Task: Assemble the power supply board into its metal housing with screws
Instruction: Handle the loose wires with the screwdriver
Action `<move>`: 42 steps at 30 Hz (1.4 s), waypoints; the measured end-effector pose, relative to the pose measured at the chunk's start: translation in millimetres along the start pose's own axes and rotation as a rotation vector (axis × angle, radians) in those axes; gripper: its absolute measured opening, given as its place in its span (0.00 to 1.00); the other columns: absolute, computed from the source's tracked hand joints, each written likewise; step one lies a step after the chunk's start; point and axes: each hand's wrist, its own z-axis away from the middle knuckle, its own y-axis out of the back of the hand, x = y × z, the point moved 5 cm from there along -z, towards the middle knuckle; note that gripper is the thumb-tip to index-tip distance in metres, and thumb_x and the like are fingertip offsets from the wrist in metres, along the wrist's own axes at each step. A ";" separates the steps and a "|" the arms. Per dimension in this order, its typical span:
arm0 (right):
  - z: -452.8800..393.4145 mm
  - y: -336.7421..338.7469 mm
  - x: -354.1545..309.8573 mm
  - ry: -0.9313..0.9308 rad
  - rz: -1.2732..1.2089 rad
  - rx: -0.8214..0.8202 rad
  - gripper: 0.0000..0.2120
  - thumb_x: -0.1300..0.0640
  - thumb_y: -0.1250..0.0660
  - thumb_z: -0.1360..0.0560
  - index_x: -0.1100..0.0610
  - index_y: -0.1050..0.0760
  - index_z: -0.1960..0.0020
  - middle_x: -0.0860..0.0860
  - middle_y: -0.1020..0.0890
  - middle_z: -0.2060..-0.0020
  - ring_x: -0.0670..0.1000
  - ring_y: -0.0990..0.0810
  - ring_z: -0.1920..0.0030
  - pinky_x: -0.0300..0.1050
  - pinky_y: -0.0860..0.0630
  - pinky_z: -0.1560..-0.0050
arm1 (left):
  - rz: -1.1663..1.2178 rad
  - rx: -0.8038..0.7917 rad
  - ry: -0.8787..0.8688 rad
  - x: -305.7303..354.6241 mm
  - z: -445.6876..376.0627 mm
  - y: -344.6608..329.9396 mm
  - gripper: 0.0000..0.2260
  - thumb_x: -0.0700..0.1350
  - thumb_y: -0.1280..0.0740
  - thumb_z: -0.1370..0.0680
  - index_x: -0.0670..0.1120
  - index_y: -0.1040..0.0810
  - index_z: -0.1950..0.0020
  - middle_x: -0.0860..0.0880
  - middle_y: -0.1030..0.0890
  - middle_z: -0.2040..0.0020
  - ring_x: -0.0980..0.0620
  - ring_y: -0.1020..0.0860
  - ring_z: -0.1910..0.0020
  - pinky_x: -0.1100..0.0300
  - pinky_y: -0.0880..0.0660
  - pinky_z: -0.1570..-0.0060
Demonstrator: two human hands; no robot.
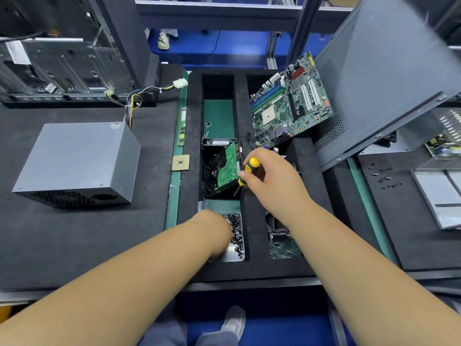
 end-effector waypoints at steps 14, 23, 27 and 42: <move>-2.6 2.2 0.9 0.015 -0.017 0.022 0.06 0.51 0.31 0.24 0.49 0.28 0.52 0.45 0.24 0.56 0.47 0.27 0.57 0.47 0.26 0.56 | -0.025 0.148 0.037 -0.9 -1.5 -1.9 0.22 0.47 0.36 0.22 0.48 0.30 0.27 0.44 0.30 0.33 0.42 0.31 0.35 0.51 0.33 0.39; -3.9 6.7 0.5 0.027 -0.028 0.035 0.06 0.52 0.31 0.24 0.49 0.28 0.52 0.45 0.24 0.57 0.46 0.28 0.57 0.45 0.27 0.58 | -0.106 0.161 0.127 5.1 1.0 -7.7 0.17 0.44 0.40 0.20 0.45 0.28 0.31 0.43 0.27 0.36 0.43 0.29 0.38 0.52 0.34 0.39; -4.7 7.9 0.2 0.031 -0.030 0.035 0.06 0.52 0.31 0.24 0.49 0.28 0.52 0.45 0.25 0.57 0.47 0.28 0.57 0.46 0.27 0.57 | -0.119 0.156 0.129 4.9 -1.2 -10.4 0.20 0.45 0.41 0.20 0.44 0.31 0.28 0.43 0.28 0.34 0.43 0.29 0.36 0.52 0.35 0.38; -7.1 9.7 -4.8 0.048 -0.033 0.023 0.06 0.53 0.31 0.24 0.50 0.28 0.52 0.45 0.25 0.57 0.49 0.27 0.57 0.51 0.24 0.54 | 0.205 0.193 0.283 3.3 -23.4 18.6 0.11 0.37 0.37 0.24 0.48 0.21 0.45 0.50 0.20 0.45 0.46 0.21 0.46 0.57 0.32 0.53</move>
